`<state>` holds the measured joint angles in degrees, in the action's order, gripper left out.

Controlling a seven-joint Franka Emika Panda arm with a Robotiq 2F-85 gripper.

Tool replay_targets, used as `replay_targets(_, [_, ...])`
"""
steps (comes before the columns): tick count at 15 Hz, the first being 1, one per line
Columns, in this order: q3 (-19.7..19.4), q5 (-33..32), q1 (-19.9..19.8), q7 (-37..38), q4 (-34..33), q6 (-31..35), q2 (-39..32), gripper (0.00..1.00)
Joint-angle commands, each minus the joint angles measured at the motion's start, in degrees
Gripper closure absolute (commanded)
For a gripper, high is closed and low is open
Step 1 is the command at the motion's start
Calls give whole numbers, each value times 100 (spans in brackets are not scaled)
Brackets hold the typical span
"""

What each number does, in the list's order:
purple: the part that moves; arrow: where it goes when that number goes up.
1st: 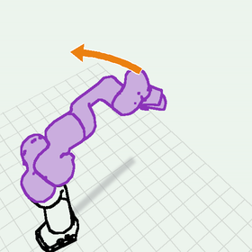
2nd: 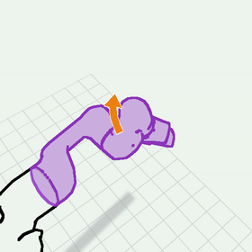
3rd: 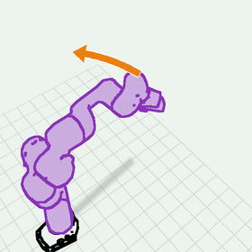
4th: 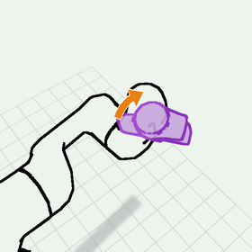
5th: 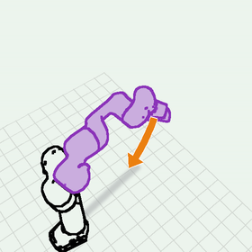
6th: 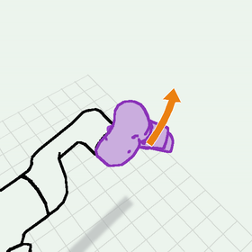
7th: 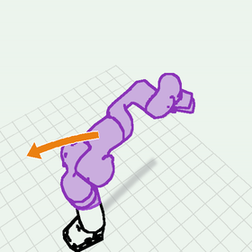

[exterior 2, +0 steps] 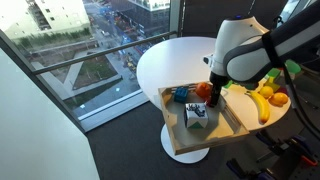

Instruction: Put the strawberry in the box

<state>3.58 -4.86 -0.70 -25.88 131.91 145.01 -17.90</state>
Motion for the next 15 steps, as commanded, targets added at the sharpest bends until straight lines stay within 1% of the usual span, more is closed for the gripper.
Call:
replay_targets(1, [-34, -23, -85, 207, 57, -114, 278, 0])
replay_targets(4, [-126, -56, -99, 424, 106, -214, 467, 0])
replay_targets(8, [-341, -184, -87, 813, 174, -529, 780, 0])
replay_targets(11, [-477, -325, -77, 1082, 218, -924, 1016, 0])
replay_targets(15, [-531, -354, -110, 1037, 283, -1653, 1340, 0])
